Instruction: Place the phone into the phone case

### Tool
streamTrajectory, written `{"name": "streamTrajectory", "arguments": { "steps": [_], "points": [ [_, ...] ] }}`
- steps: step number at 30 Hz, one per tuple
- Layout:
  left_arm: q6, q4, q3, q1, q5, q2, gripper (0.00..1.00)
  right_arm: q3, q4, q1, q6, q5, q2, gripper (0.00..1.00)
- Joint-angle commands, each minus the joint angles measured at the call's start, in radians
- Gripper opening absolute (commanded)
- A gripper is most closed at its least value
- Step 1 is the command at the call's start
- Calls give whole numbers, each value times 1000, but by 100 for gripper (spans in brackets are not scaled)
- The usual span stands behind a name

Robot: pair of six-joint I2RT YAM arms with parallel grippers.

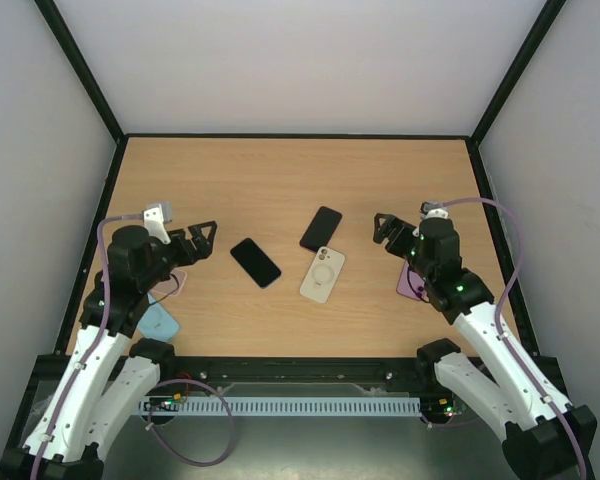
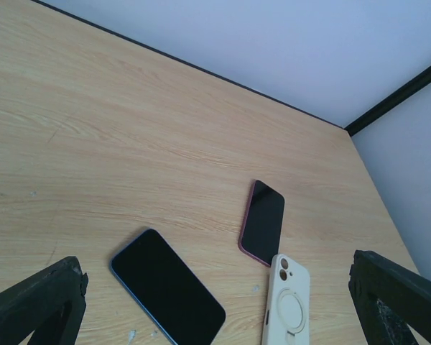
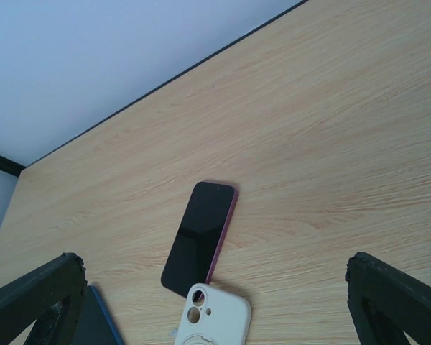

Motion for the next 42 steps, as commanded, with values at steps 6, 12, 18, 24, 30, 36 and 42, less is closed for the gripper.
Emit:
{"name": "streamTrajectory", "arguments": {
  "steps": [6,12,18,24,30,36,42],
  "points": [
    [-95,-86,41,-1,-233,97,100,20,-39,-5,1,25,-41,98],
    [-241,-113,37,22,-370,280,100,32,-56,-5,-13,21,-36,98],
    [-357,-148,46,122,-421,561,86,6,-32,-5,-18,-6,-54,98],
    [-449,-258,115,133,-563,803,79,9,-44,-5,-50,0,-59,98],
    [-471,-153,83,181,-499,901,60,-14,-27,-4,-49,-40,-55,98],
    [-461,-102,86,176,-476,948,48,-21,-41,-5,-63,-45,-58,98],
    [-450,-91,83,161,-466,964,21,-39,-34,-5,-37,-37,-61,98]
  ]
}}
